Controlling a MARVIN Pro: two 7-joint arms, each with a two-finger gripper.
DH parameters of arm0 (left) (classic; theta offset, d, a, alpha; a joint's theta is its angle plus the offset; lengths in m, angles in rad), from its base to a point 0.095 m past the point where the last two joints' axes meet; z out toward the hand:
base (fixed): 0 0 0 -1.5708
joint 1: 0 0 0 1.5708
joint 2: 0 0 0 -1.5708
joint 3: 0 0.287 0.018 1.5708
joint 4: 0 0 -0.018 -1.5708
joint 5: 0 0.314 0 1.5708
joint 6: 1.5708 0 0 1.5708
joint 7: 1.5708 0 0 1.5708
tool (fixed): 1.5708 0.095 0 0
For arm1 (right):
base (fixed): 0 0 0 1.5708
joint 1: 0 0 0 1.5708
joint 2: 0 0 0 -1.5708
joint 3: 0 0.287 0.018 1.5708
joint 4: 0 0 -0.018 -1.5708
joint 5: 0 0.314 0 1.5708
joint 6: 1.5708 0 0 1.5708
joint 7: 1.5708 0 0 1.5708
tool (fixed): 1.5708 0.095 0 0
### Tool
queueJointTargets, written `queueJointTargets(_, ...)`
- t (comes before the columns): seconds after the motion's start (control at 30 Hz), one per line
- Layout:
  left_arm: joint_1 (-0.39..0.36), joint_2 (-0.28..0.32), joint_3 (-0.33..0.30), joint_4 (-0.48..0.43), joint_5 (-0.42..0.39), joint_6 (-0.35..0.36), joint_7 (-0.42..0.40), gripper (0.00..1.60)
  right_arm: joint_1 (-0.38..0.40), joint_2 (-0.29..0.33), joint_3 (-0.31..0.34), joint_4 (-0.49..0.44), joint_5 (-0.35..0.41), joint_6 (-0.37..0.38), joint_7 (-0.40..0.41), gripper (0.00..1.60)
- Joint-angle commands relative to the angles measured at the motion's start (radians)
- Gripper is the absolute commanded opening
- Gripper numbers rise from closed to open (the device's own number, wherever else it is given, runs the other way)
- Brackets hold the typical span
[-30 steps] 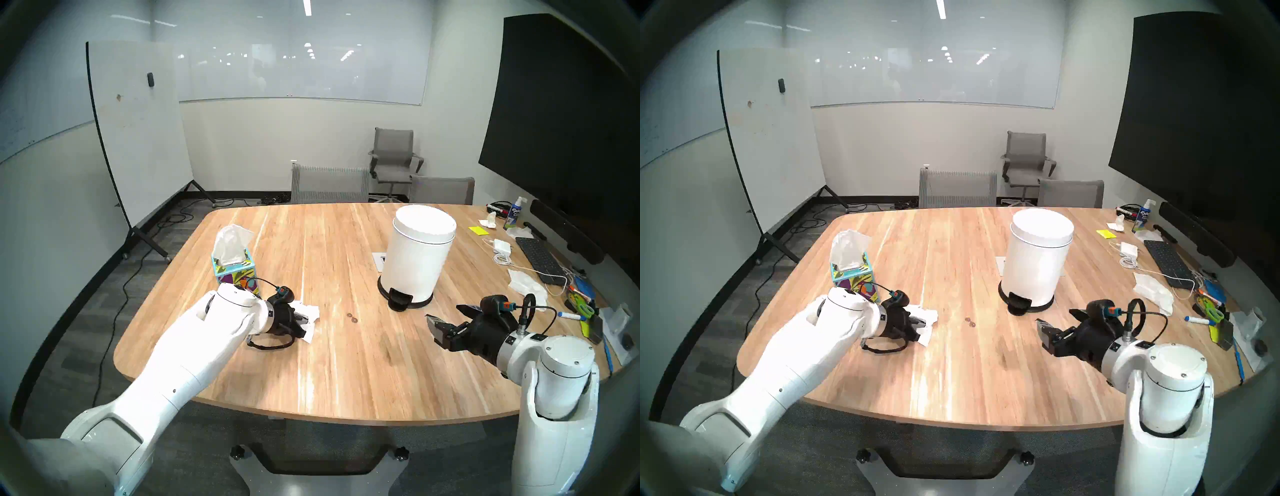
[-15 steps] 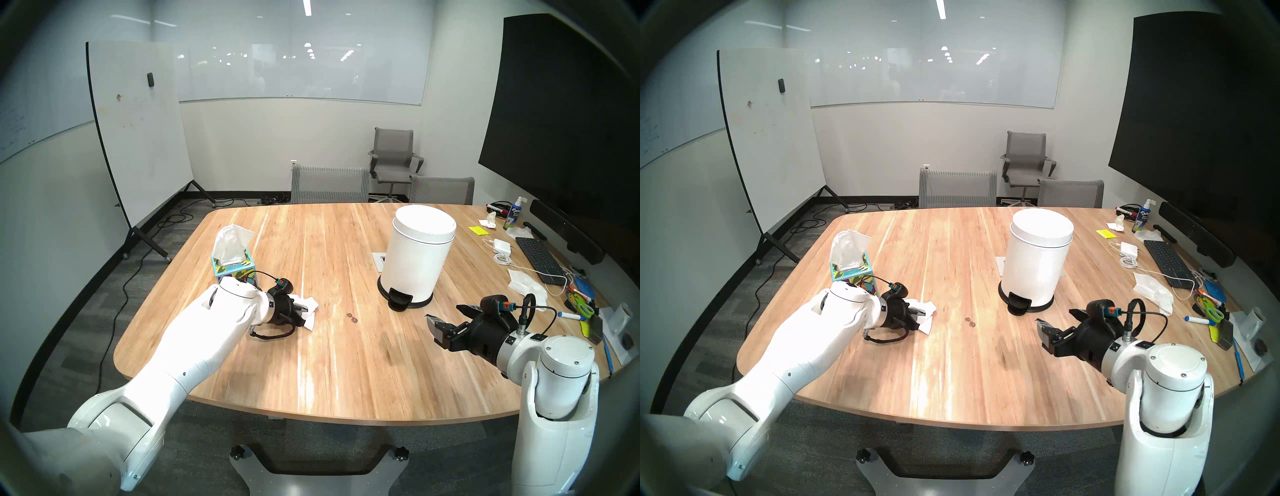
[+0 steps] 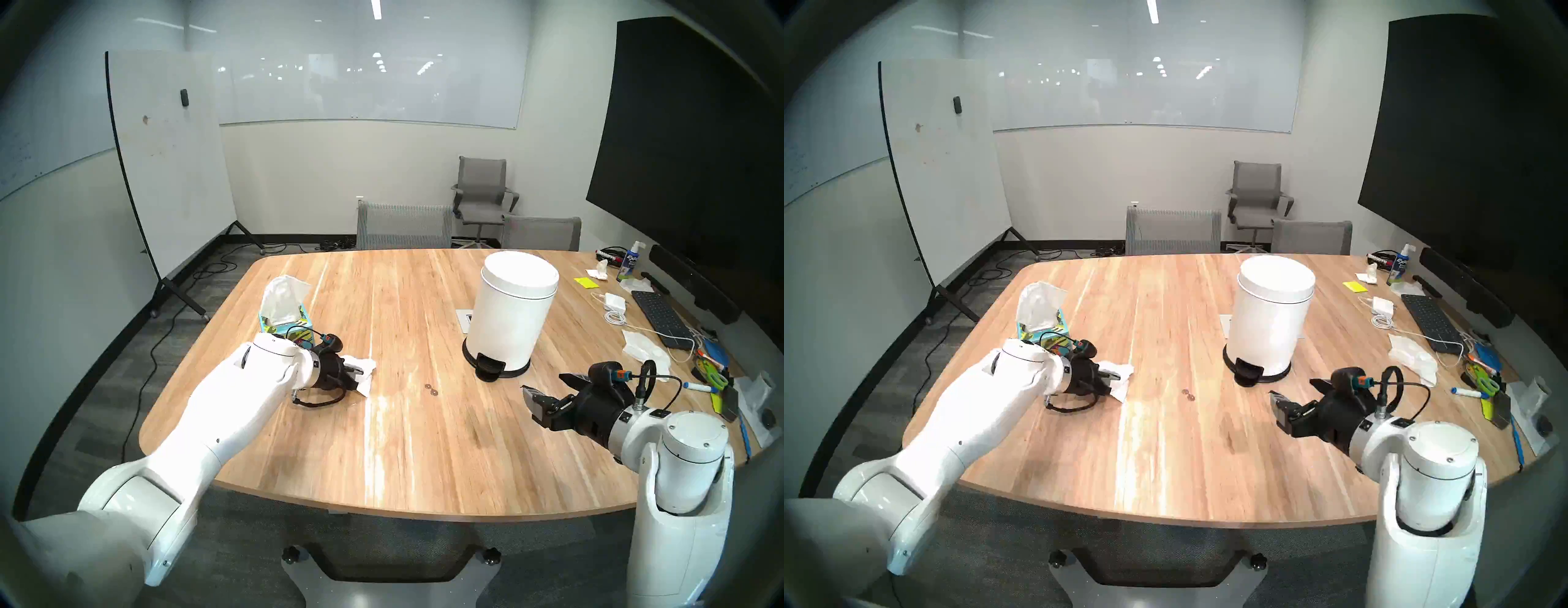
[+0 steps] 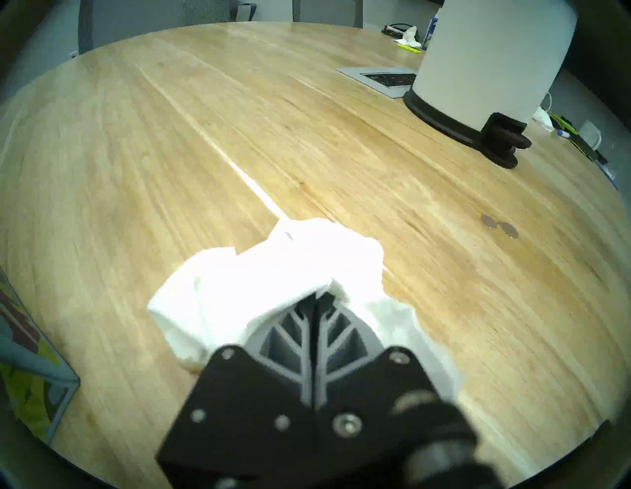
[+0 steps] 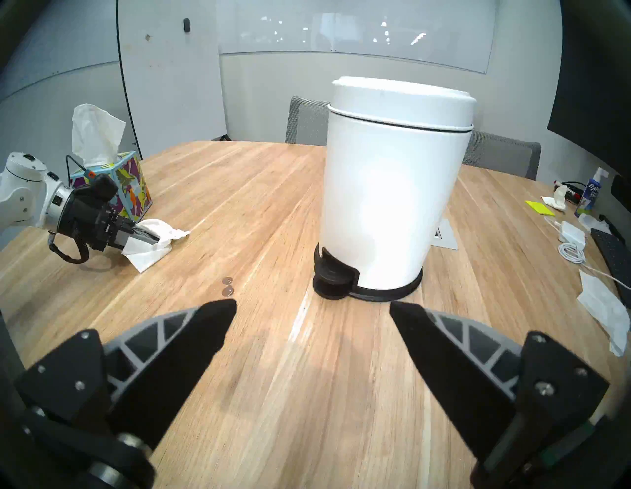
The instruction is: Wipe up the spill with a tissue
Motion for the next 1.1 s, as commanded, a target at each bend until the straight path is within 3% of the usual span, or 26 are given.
queueJointTargets(0.0, 0.061, 0.070, 0.010, 0.020, 0.015, 0.010, -0.017, 0.00, 0.003, 0.001, 0.002, -0.016, 0.001, -0.001, 0.000, 1.60)
queueJointTargets(0.27, 0.129, 0.104, 0.039, -0.039, 0.014, 0.007, -0.046, 0.00, 0.003, 0.001, 0.002, -0.015, 0.001, -0.002, 0.000, 1.60)
queueJointTargets(0.7, 0.163, 0.167, 0.095, -0.120, -0.019, 0.021, -0.093, 0.00, 0.004, 0.001, 0.002, -0.014, 0.001, -0.002, 0.000, 1.60)
queueJointTargets(1.07, 0.205, 0.226, 0.138, -0.260, -0.064, 0.042, -0.099, 0.00, 0.004, 0.001, 0.002, -0.014, 0.001, -0.002, 0.000, 1.60)
